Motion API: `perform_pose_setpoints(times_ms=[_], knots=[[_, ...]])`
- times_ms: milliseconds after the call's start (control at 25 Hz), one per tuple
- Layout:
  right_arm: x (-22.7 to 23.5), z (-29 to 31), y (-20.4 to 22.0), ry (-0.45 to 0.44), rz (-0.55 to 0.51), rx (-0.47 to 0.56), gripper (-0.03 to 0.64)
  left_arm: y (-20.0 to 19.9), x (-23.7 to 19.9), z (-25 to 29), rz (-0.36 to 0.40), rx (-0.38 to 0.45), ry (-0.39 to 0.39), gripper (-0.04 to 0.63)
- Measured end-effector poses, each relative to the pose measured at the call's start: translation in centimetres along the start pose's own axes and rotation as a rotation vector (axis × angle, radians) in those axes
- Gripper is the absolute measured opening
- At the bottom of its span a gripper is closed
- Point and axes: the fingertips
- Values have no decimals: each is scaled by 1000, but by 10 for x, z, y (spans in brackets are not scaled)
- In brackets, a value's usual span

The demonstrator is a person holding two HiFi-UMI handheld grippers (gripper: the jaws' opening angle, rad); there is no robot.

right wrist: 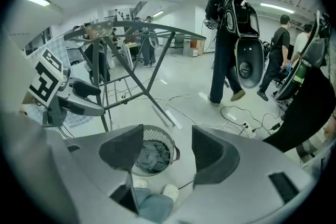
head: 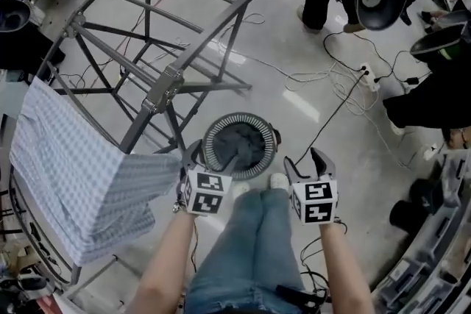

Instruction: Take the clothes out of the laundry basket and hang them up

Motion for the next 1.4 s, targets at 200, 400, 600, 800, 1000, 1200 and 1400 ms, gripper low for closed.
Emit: perform_pose_setpoints(times_ms=[200,400,600,800,1000,1200,1400], knots=[[11,39,30,44,27,-25,287,35,-7,49,-23,-93,19,397],[11,88,70,32,67,-78,287,81,-14,112,-15,-204,48,396],[14,125,115,36,147,-137,287,133,-28,163,12,-328,44,394],[8,165,150,26,194,-162,287,169,-40,209,85,-380,60,388],[-5,201,188,10,233,-176,287,200,-36,258,189,-439,114,382],[-5,234,213,17,265,-161,281,227,-35,307,269,-484,154,369],[6,258,235,43,277,-135,268,262,-36,348,236,-531,171,350]])
Point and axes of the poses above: the fingertips, and each gripper's own axes: z forward along the fingers, x to its right, y out of its underside, and after that the axes turned 10 degrees about y, right-handed
